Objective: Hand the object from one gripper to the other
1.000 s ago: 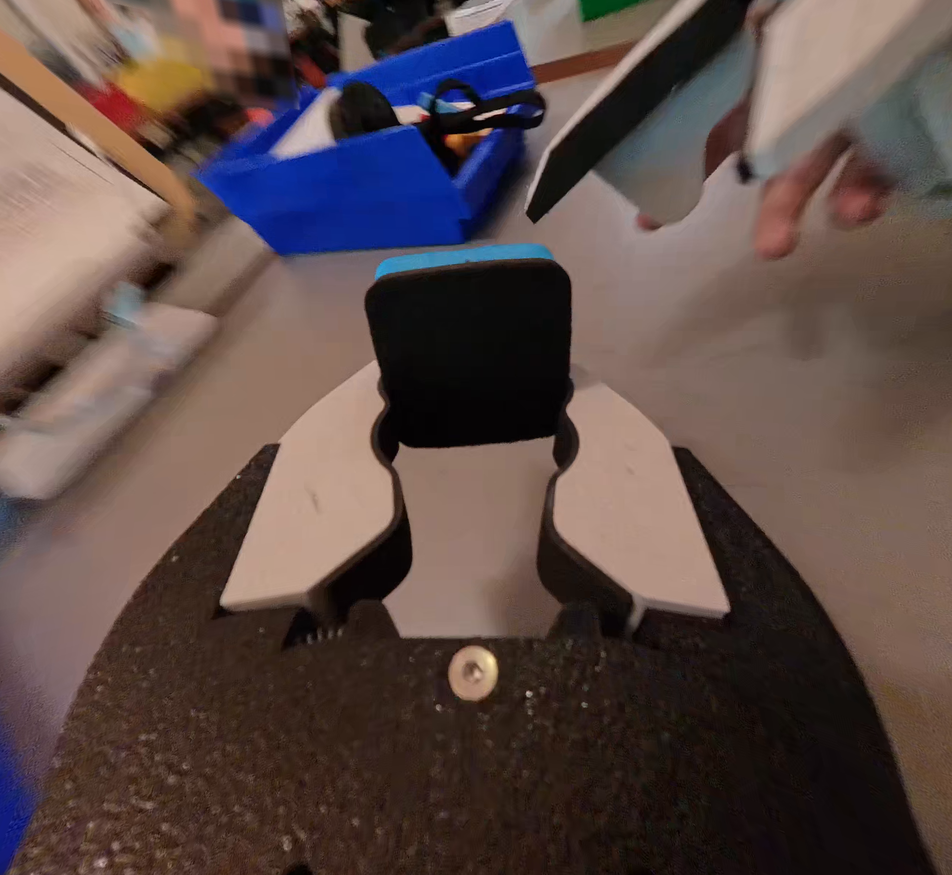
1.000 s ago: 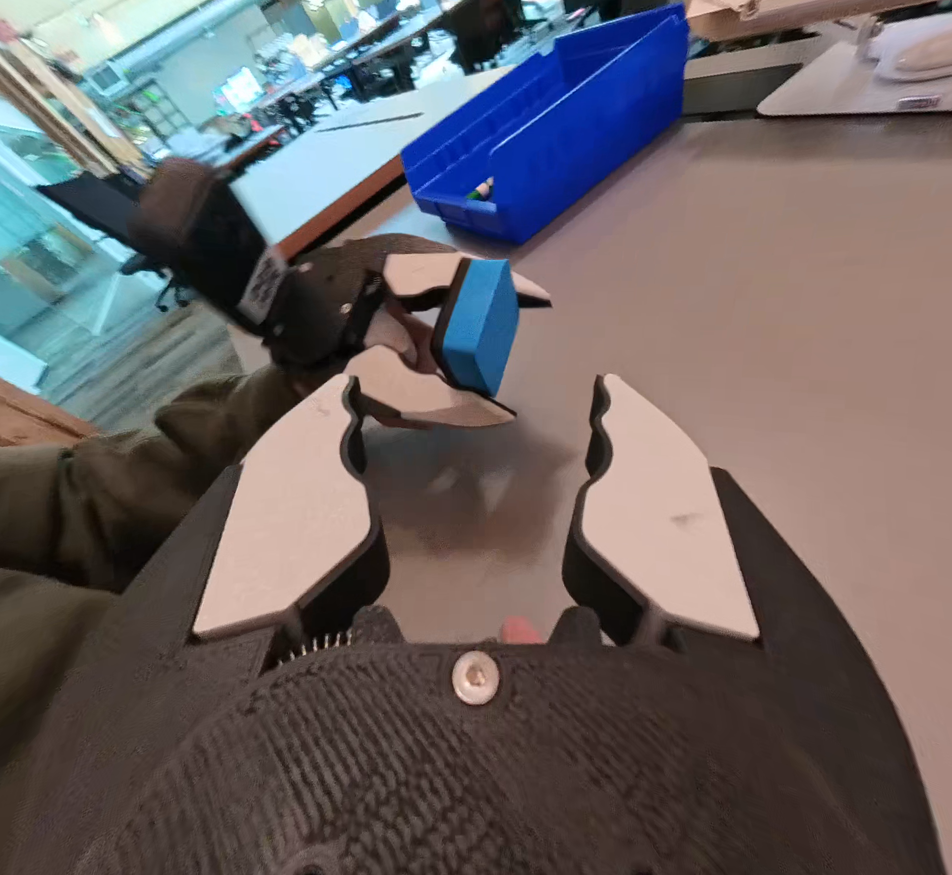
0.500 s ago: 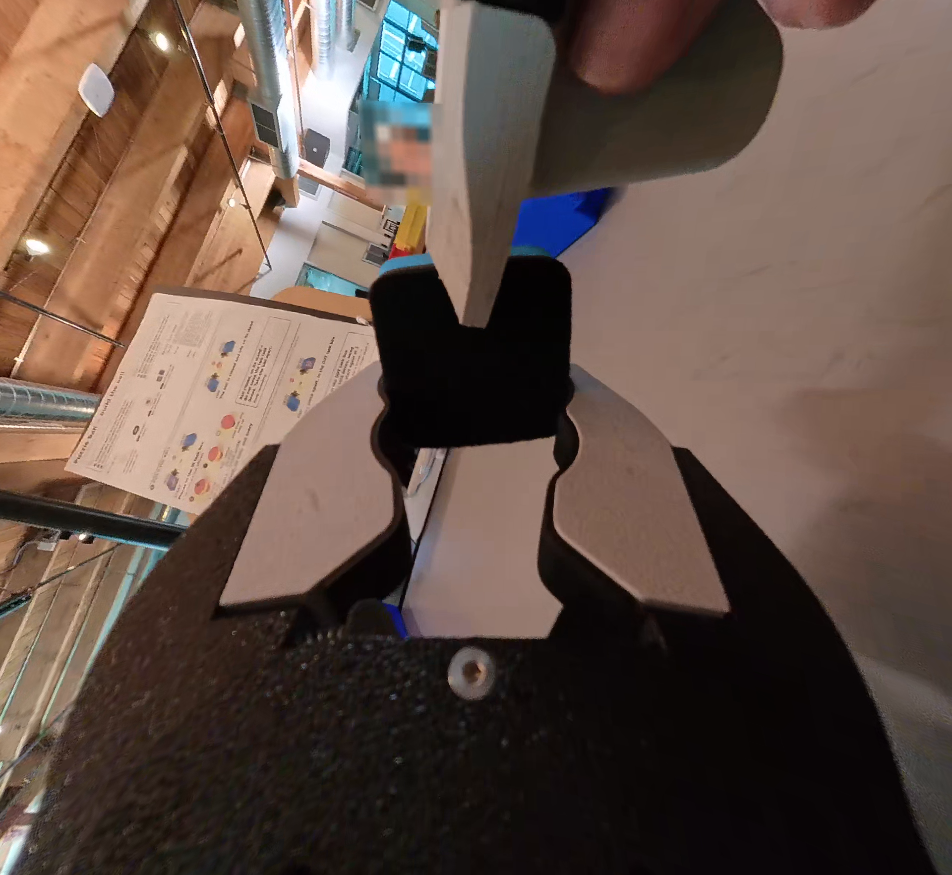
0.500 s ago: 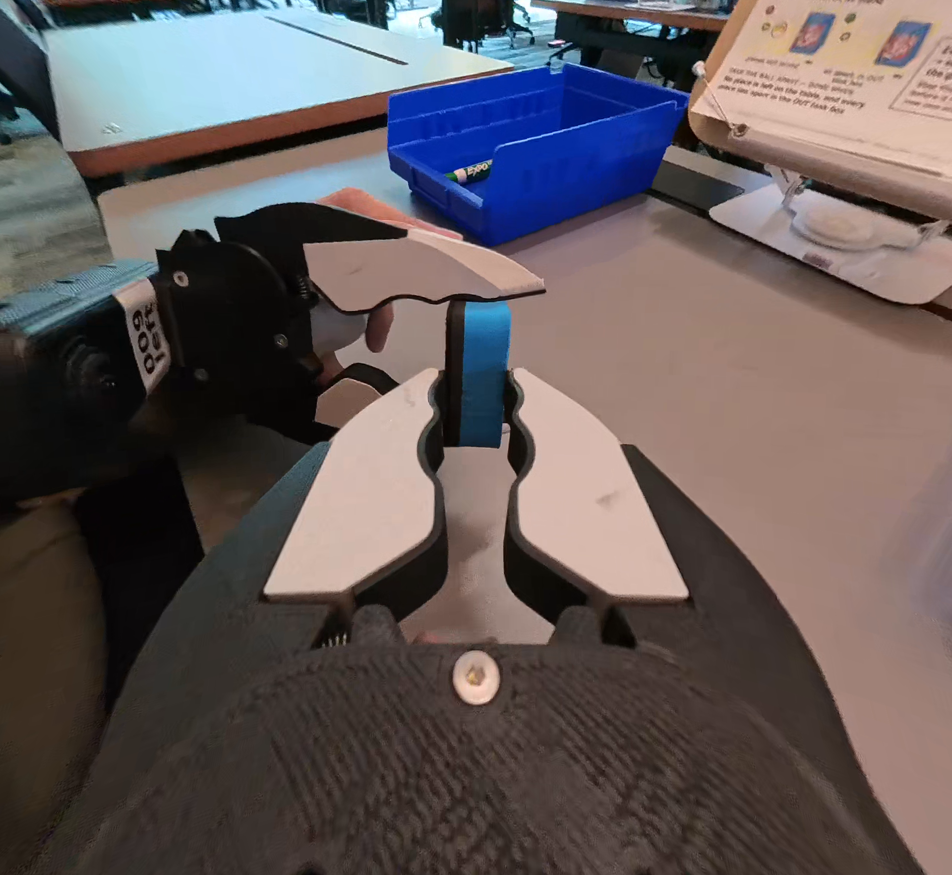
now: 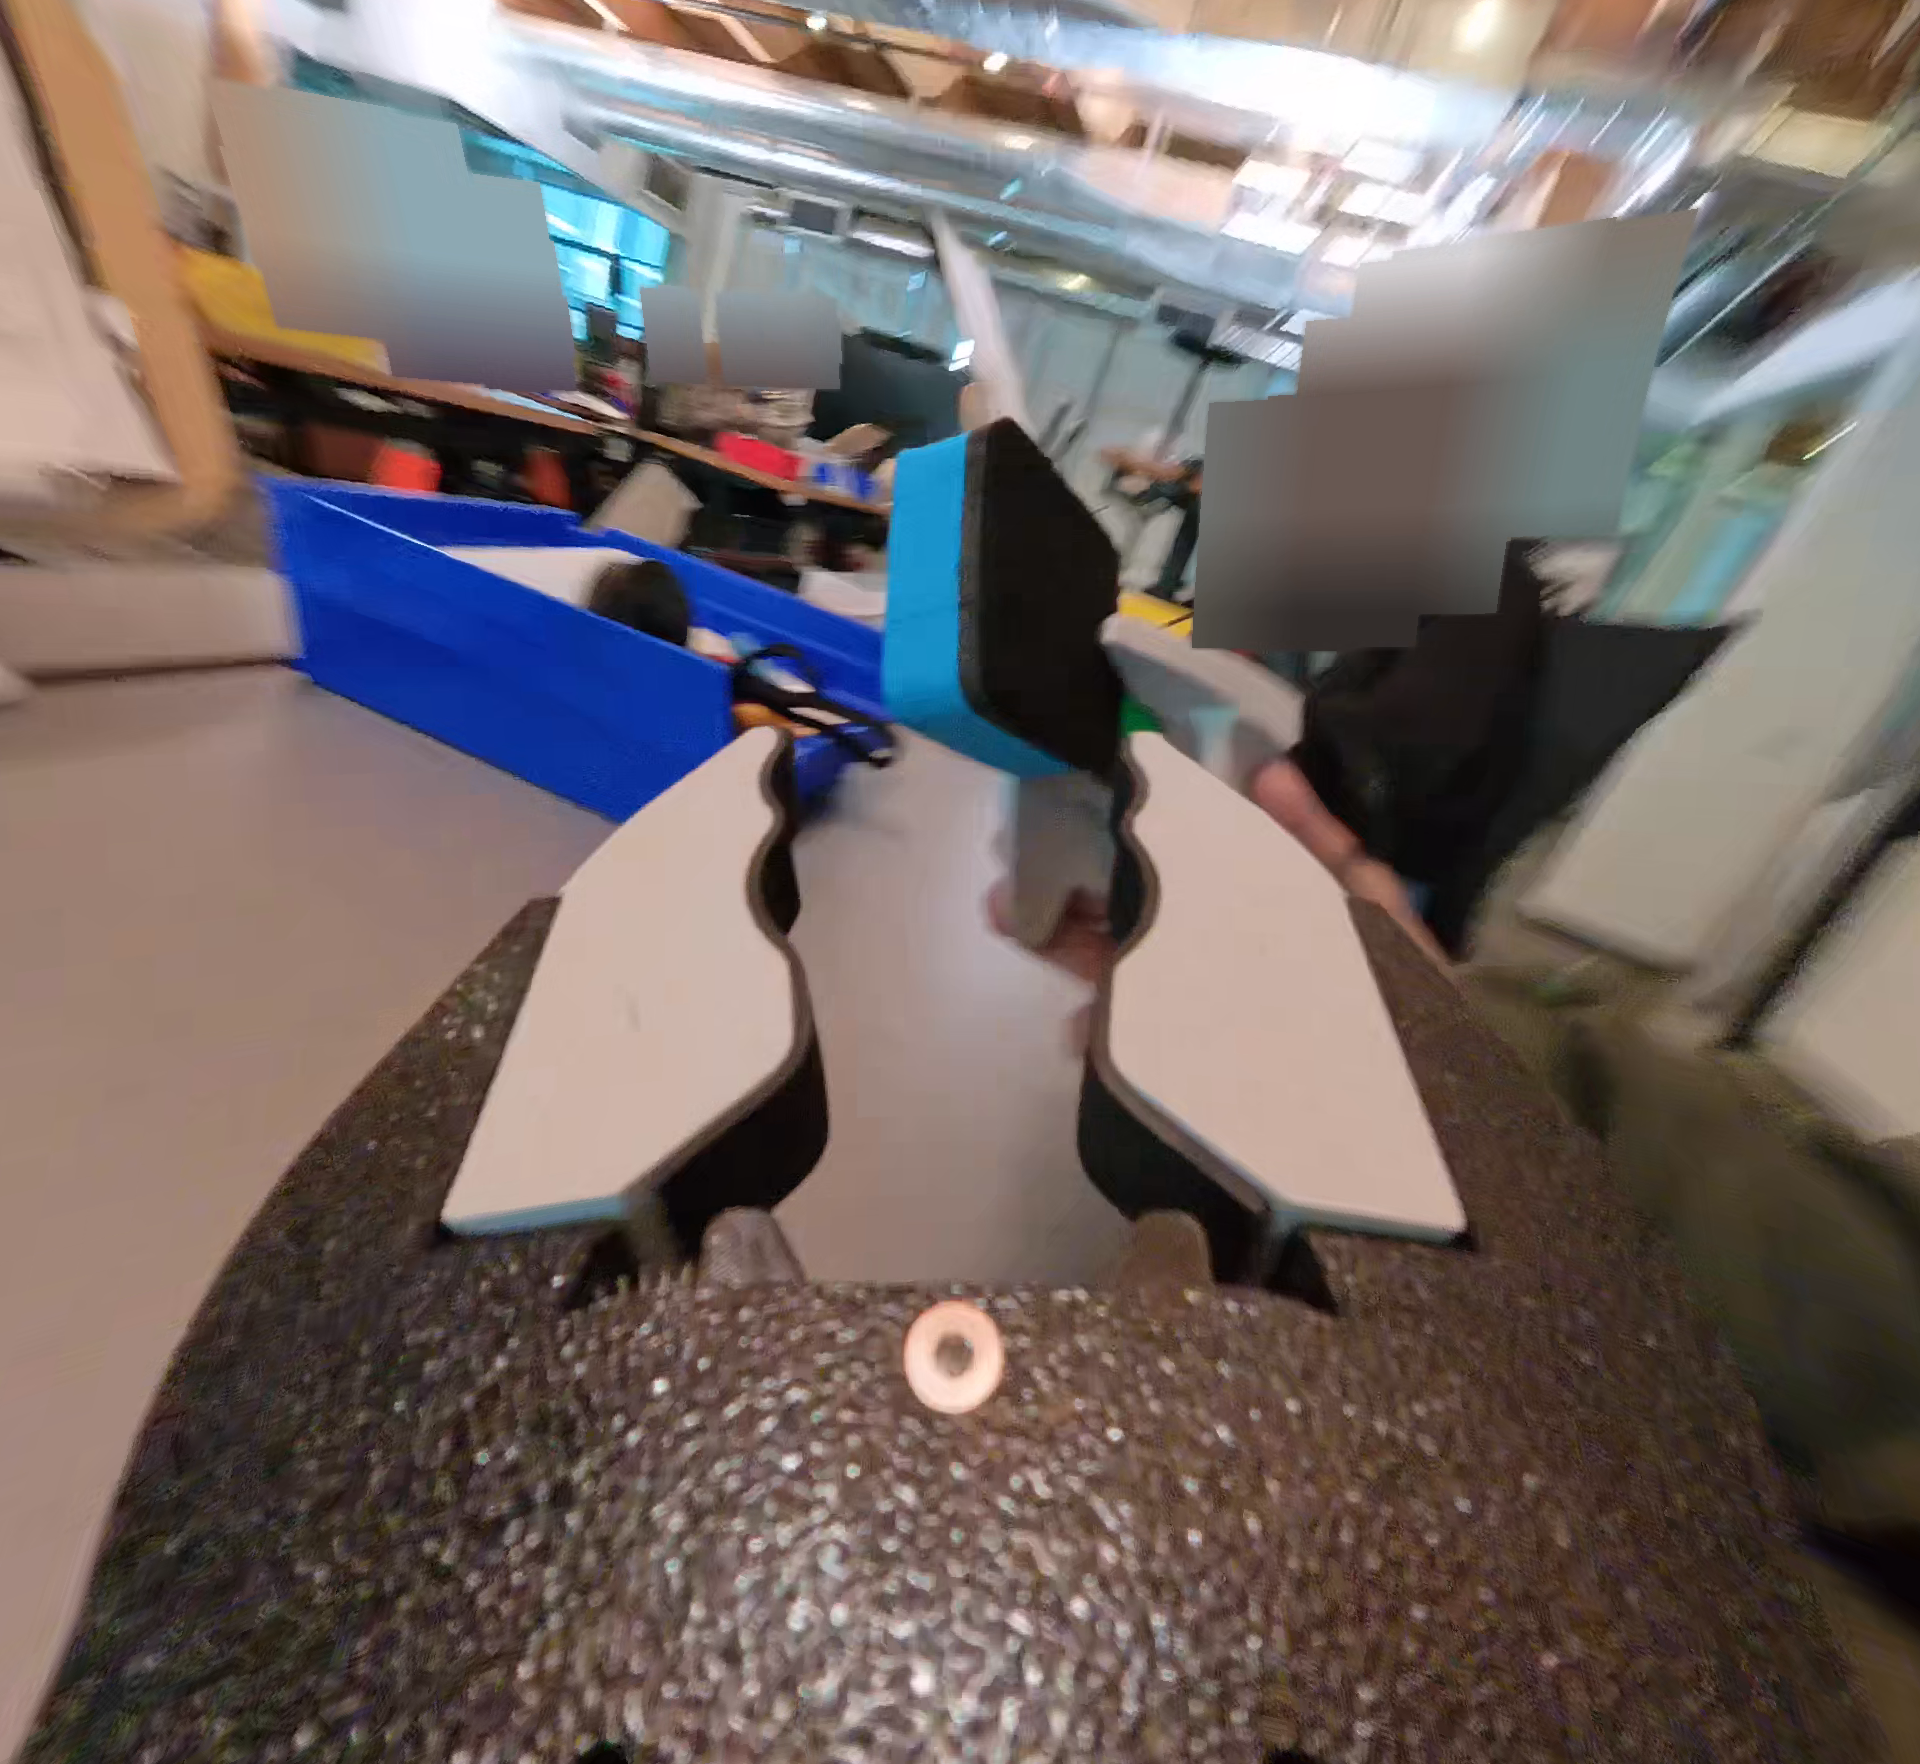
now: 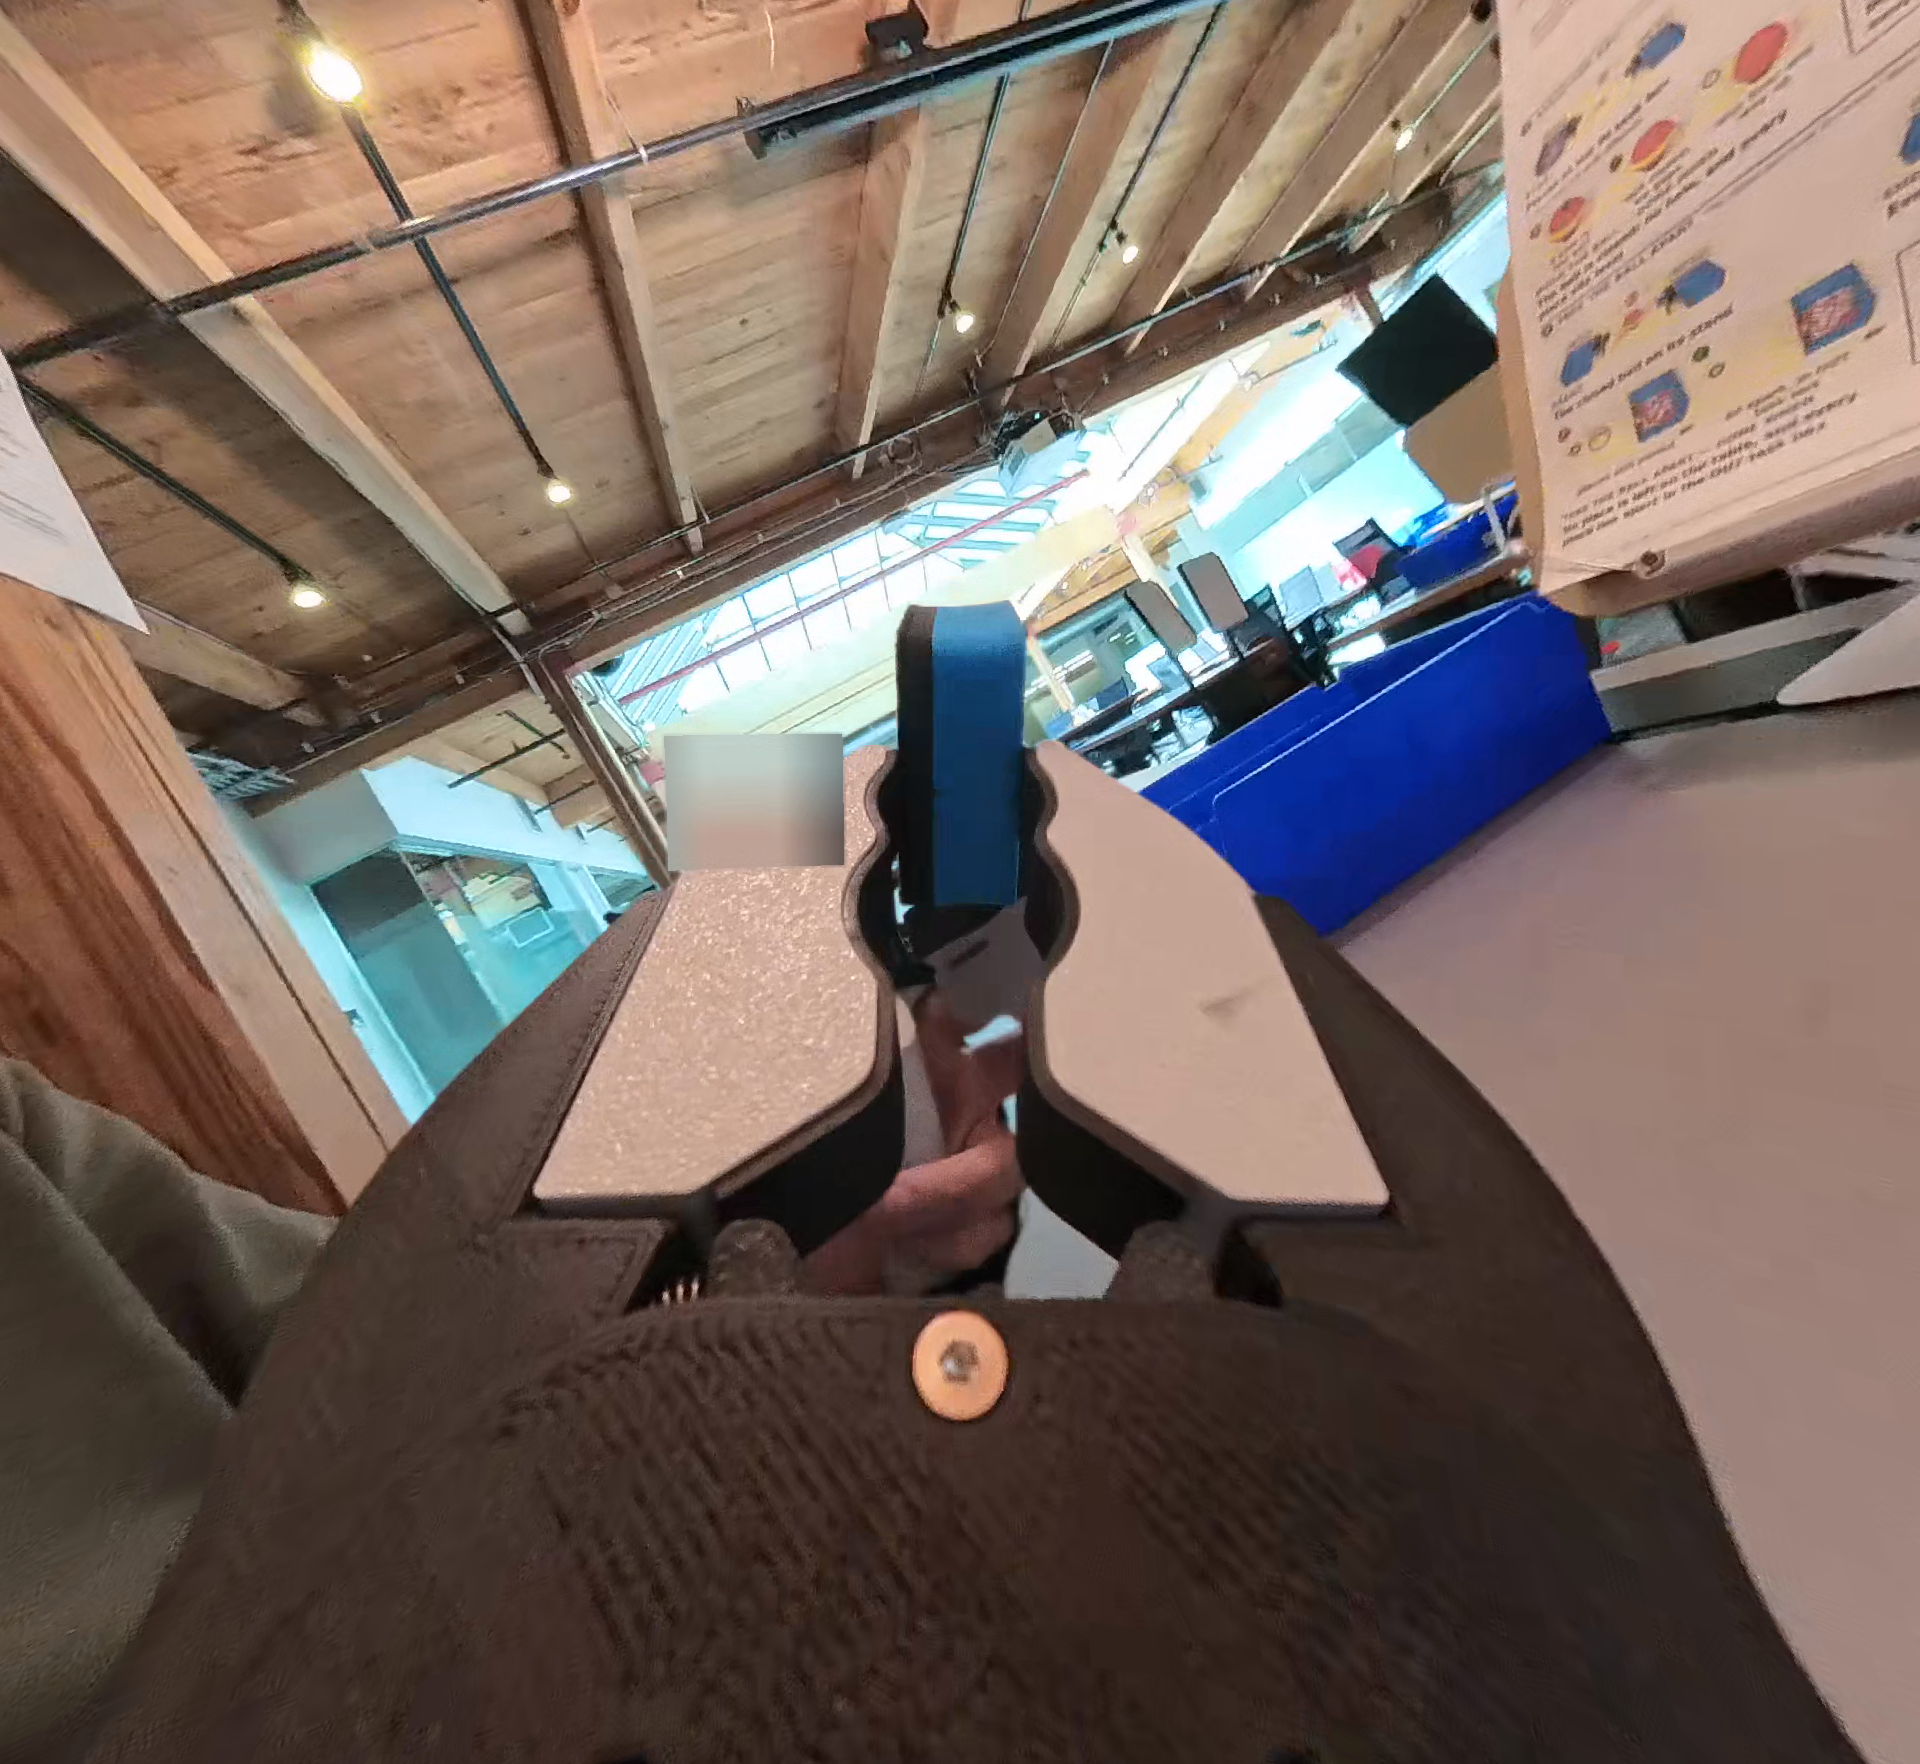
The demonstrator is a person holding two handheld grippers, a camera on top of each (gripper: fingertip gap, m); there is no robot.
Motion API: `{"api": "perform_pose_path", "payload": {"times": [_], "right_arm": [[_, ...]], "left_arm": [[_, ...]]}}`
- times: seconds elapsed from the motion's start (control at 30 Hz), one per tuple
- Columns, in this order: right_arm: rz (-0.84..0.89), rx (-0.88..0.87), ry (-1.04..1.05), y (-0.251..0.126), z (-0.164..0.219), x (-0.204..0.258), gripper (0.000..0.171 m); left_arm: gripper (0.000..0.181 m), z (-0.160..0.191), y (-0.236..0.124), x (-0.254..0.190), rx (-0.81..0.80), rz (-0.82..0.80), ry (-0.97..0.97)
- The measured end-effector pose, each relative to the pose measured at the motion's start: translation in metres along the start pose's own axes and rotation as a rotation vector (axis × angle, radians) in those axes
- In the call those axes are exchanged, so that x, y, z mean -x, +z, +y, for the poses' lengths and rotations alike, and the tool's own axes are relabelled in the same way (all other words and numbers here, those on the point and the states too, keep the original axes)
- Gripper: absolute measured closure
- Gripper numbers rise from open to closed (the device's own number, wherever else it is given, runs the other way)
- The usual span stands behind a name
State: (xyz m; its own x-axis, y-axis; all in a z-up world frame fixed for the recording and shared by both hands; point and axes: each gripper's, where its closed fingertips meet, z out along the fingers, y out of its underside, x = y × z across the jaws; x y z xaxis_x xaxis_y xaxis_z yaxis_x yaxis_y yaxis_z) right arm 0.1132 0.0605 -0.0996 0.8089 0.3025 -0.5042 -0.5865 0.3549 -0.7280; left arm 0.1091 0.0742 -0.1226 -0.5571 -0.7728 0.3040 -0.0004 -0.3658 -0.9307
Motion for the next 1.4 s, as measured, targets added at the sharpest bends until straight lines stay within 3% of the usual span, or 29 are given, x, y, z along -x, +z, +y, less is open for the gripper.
{"api": "perform_pose_path", "payload": {"times": [0.13, 0.3, 0.43, 0.57, 0.7, 0.83, 0.93, 1.03, 1.13, 1.23, 1.33, 1.4], "right_arm": [[-0.028, 0.005, -0.061, 0.003, 0.005, 0.008, 0.151], [-0.037, 0.011, -0.054, 0.004, 0.007, 0.008, 0.151], [-0.008, 0.118, -0.115, 0.001, 0.014, 0.003, 0.149], [0.130, 0.390, -0.443, -0.017, 0.019, -0.016, 0.126], [0.011, 0.628, -0.870, -0.031, 0.038, 0.000, 0.103], [-0.054, 0.831, -1.237, -0.039, 0.067, -0.002, 0.091], [-0.025, 0.872, -1.410, -0.033, 0.076, -0.010, 0.088], [-0.068, 0.902, -1.494, -0.032, 0.088, -0.009, 0.093], [-0.042, 0.957, -1.602, -0.034, 0.092, -0.020, 0.109], [-0.015, 0.958, -1.645, -0.031, 0.092, -0.024, 0.111], [0.141, 0.881, -1.662, -0.022, 0.076, -0.033, 0.112], [0.305, 0.792, -1.641, -0.016, 0.056, -0.039, 0.112]], "left_arm": [[0.143, -0.003, 0.001, -0.019, -0.035, 0.197, -0.301], [0.159, -0.004, -0.002, -0.018, -0.096, 0.259, -0.409], [0.160, 0.001, -0.005, -0.015, -0.059, 0.275, -0.362], [0.160, 0.026, -0.010, -0.009, 0.267, 0.241, -0.226], [0.160, 0.058, -0.039, -0.011, 0.662, 0.272, -0.139], [0.160, 0.059, -0.050, -0.012, 0.747, 0.274, -0.208], [0.160, 0.063, -0.057, -0.013, 0.806, 0.281, -0.238], [0.160, 0.067, -0.061, -0.012, 0.841, 0.276, -0.254], [0.160, 0.070, -0.062, -0.015, 0.861, 0.287, -0.268], [0.160, 0.071, -0.063, -0.011, 0.870, 0.262, -0.245], [0.159, 0.055, -0.052, -0.001, 0.747, 0.206, -0.205], [0.144, 0.042, -0.042, 0.005, 0.635, 0.167, -0.182]]}}
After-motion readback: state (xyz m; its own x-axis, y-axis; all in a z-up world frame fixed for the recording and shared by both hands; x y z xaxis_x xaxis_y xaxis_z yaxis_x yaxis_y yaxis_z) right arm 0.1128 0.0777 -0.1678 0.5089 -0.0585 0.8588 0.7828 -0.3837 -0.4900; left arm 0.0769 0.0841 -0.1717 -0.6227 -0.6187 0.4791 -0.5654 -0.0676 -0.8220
